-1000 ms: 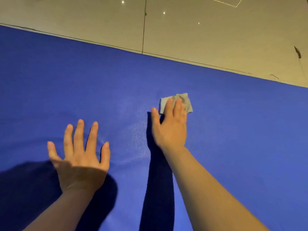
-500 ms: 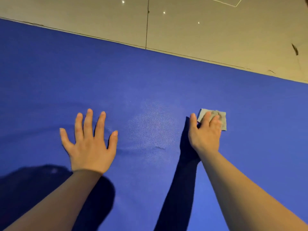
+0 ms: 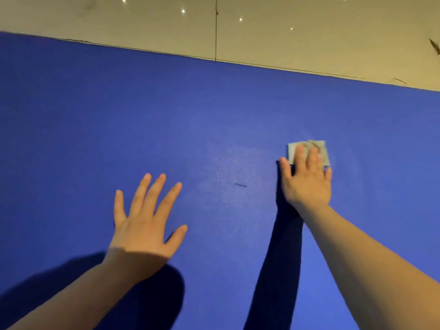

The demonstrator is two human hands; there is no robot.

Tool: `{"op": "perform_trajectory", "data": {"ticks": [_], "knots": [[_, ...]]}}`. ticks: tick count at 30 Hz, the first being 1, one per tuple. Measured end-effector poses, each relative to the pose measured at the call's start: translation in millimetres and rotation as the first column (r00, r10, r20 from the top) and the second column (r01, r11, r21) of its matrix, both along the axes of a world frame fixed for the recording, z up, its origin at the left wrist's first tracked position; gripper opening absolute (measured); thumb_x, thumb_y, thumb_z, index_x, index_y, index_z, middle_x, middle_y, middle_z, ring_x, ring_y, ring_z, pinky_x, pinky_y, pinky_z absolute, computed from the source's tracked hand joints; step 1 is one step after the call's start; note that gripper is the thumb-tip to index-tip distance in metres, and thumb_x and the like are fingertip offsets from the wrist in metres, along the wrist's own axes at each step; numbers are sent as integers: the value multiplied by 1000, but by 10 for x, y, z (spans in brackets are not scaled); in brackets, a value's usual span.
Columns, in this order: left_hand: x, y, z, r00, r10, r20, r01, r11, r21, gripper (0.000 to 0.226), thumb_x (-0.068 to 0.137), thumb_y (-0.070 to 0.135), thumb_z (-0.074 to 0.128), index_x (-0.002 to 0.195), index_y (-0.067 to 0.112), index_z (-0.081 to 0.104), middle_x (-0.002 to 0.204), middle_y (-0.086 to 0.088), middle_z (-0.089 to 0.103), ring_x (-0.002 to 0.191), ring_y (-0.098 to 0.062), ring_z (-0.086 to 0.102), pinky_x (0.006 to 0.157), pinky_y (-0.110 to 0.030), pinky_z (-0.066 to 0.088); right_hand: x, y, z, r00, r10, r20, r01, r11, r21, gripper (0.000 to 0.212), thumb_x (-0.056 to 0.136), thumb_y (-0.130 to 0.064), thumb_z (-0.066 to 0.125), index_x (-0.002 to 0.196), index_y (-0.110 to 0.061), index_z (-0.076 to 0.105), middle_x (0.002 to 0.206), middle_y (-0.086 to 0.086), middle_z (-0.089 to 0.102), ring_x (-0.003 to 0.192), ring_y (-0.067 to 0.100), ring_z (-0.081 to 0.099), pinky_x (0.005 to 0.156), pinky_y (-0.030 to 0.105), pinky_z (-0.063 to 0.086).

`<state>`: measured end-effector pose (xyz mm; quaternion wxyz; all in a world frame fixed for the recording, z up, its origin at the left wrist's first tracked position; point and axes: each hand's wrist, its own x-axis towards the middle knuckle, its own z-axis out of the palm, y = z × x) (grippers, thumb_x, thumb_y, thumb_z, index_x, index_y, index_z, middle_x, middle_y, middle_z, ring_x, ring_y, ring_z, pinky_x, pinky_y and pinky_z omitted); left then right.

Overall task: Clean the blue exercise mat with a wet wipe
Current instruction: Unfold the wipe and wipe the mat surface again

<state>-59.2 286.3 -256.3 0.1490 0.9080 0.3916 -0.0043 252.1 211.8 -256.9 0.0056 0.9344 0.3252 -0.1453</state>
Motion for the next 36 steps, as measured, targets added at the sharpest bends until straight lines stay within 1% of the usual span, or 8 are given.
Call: {"op": "perform_trajectory", "data": {"ticks": [3,5,9,12,18,24,32,36], "knots": [[-191,-176,-11,983,-146,-111,152,987,46,67,94,63,17,148,26,30,153,-6,34,150,-18,3,107,-66,14,-136,107,24,974,-182,-135,190,981,50,73,100,-58,22,157,-16,5,163,16,-5,150,27,-7,121,42,-4],[-303,-209,0,979,-128,-161,134,991,25,74,92,68,6,149,28,29,154,-6,33,150,-20,9,107,-65,13,-410,347,27,972,-160,-174,171,984,52,75,101,-57,21,157,-11,1,162,18,-8,150,30,-10,120,40,-8],[-467,-267,43,971,-48,-235,47,999,-8,78,88,75,12,153,32,22,155,-4,30,146,-25,17,104,-70,19,-1310,527,25,939,306,-159,-291,950,111,71,102,-54,20,156,-13,-1,162,15,-11,150,27,-13,120,39,-11],[-578,-358,78,966,-2,-257,-5,1000,-26,81,86,78,15,153,33,24,155,-4,30,144,-27,20,98,-74,27,-1485,346,18,864,474,-167,-462,880,108,67,102,-55,21,156,-23,-3,163,5,-13,150,18,-14,120,39,-12],[-696,-659,155,953,-54,-299,48,998,-30,87,77,74,36,152,32,26,156,-4,30,143,-25,19,92,-76,33,-340,-292,28,994,96,-54,-97,995,-23,72,99,-60,19,157,-21,4,164,5,-6,151,17,-5,120,44,-5],[-904,-730,226,948,-78,-309,73,997,-28,90,71,74,39,150,30,32,154,-7,33,138,-30,29,84,-77,36,-200,-668,57,985,-133,-113,135,991,11,77,98,-62,23,157,-14,6,163,17,-4,150,28,-6,121,43,-4],[-1052,-785,161,952,-56,-301,38,997,-67,75,89,73,17,145,30,39,149,-9,40,134,-31,35,86,-74,32,-1691,-159,56,914,358,-192,-339,932,125,70,102,-54,24,157,-19,0,163,8,-13,149,22,-15,119,37,-13],[-1019,-939,193,963,-26,-269,1,996,-95,67,82,57,45,142,24,45,146,-10,44,131,-28,35,80,-76,39,-1497,-232,91,856,504,-120,-504,863,33,65,102,-54,21,157,-25,1,164,2,-8,151,16,-8,118,41,-13]]}}
